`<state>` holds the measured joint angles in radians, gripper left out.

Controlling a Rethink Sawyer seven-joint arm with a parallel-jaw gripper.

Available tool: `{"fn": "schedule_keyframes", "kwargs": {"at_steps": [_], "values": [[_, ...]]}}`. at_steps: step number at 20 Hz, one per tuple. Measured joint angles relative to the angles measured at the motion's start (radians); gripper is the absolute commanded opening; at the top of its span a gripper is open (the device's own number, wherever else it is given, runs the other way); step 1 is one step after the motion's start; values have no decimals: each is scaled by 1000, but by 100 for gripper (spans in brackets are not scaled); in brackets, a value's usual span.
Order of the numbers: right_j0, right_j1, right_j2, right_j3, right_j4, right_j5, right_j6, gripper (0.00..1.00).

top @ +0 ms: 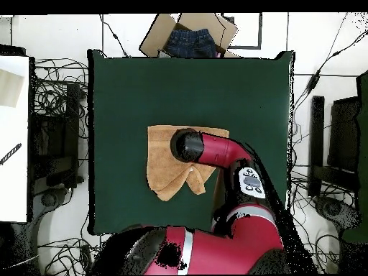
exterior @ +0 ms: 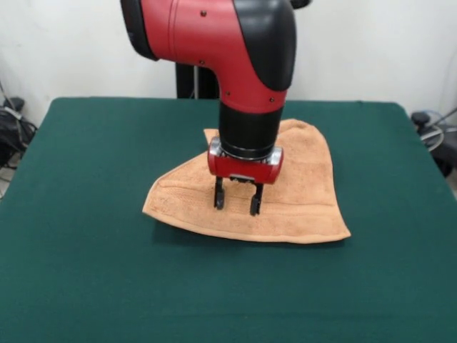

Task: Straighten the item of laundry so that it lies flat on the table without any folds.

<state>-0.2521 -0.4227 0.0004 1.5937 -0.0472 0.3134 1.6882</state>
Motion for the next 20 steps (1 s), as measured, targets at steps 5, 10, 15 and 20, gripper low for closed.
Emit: {"fn": "schedule_keyframes", "kwargs": {"at_steps": [5, 10, 15, 20], "values": [[0, 26, 0, 0, -9, -53, 0, 100], [2, 48, 0, 0, -8, -65, 0, 100], [2, 49, 0, 0, -8, -74, 0, 100], [2, 49, 0, 0, -8, -74, 0, 100]]}}
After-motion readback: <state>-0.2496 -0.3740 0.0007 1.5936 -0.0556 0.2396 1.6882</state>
